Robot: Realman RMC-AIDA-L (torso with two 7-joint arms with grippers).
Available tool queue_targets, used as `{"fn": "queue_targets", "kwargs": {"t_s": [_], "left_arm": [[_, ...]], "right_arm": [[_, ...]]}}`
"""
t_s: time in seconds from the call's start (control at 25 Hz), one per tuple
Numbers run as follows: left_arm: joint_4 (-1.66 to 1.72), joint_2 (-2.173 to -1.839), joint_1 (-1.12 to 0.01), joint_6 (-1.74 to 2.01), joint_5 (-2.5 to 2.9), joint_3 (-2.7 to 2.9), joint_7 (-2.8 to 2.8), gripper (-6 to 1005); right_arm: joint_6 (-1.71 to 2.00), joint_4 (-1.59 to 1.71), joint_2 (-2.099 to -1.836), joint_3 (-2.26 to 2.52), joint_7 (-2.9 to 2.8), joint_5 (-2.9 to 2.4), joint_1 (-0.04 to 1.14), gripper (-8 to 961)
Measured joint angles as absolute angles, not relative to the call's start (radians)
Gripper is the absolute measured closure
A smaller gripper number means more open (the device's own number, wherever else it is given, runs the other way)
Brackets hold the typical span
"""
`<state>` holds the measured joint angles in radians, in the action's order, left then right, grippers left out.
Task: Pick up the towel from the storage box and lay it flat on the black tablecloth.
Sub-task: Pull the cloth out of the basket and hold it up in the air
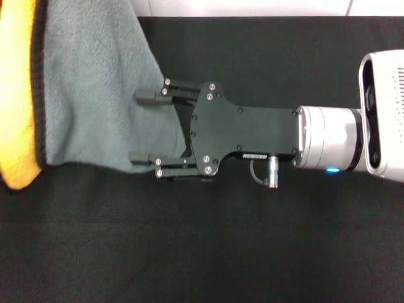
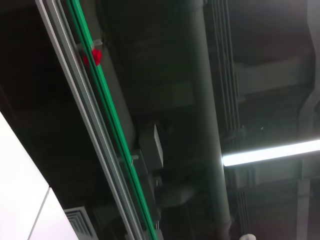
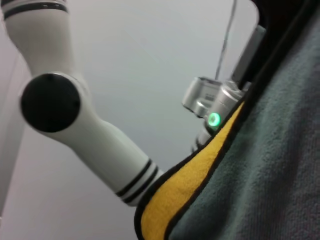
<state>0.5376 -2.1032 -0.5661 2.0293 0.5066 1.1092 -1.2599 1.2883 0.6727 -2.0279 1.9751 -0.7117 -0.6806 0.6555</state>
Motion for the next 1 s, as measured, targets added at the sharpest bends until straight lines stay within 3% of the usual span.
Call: {"fn": "queue_targets", "kwargs": {"t_s": [0.48,1.0], "left_arm": [[0.501,-2.101,-0.567,2.026,0.466,1.117,-1.211,969],[0.497,-2.103,-0.603,2.021,0.379,1.221,-1.21,969]], "right_arm": [[1.433,0.673,-2.028,1.987,-0.689,-0.705,0.626,231],[1.299,0.696,-2.028,2.062,-0.635,-0.654,0.64,231]]}}
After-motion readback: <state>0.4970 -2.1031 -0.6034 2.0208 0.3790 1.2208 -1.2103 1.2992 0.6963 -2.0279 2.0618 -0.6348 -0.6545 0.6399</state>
